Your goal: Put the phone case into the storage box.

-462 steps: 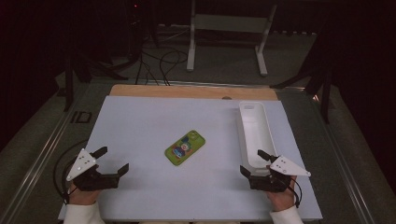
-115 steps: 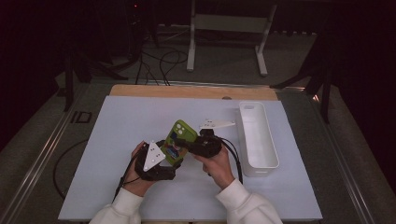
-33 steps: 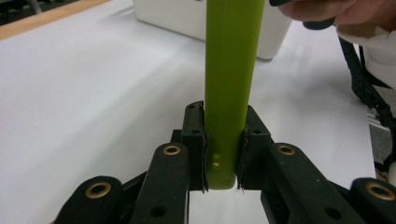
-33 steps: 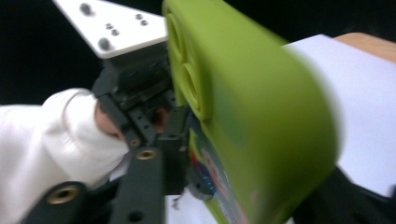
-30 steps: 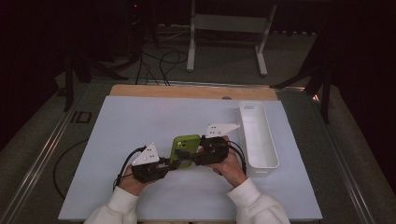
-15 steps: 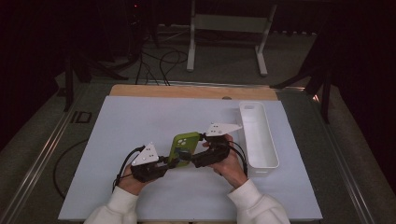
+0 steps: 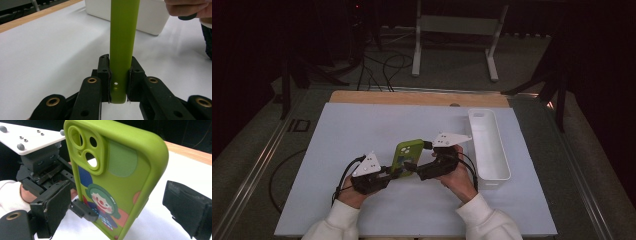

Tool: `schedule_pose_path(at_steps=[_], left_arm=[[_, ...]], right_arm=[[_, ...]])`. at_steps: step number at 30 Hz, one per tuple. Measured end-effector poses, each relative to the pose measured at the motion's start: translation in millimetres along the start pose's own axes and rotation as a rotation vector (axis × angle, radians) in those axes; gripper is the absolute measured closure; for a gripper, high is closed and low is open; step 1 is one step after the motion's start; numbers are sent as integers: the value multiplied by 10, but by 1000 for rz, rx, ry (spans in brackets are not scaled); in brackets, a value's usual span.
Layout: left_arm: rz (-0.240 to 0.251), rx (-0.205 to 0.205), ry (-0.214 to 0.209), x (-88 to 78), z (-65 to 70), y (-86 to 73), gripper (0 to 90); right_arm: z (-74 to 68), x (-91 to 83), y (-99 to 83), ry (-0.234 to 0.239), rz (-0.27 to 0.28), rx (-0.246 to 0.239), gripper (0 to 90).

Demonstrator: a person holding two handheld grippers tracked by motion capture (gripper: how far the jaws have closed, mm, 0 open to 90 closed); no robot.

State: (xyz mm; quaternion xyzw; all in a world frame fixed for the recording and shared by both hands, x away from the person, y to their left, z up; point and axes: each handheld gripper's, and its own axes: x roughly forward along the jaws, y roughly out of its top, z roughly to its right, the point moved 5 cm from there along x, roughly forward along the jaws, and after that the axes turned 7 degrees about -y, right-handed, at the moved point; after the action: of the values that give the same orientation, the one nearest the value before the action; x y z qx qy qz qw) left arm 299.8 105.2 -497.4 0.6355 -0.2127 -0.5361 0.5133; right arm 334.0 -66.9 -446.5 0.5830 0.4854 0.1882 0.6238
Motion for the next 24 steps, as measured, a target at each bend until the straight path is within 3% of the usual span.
schedule_pose_path(at_steps=[14, 24], left_arm=[[6, -11, 44, -25, -40, 5, 772], [0, -26, 81, -27, -68, -1, 772]], right_arm=[[11, -38, 4, -53, 36, 7, 83], [23, -56, -7, -102, 29, 12, 83]])
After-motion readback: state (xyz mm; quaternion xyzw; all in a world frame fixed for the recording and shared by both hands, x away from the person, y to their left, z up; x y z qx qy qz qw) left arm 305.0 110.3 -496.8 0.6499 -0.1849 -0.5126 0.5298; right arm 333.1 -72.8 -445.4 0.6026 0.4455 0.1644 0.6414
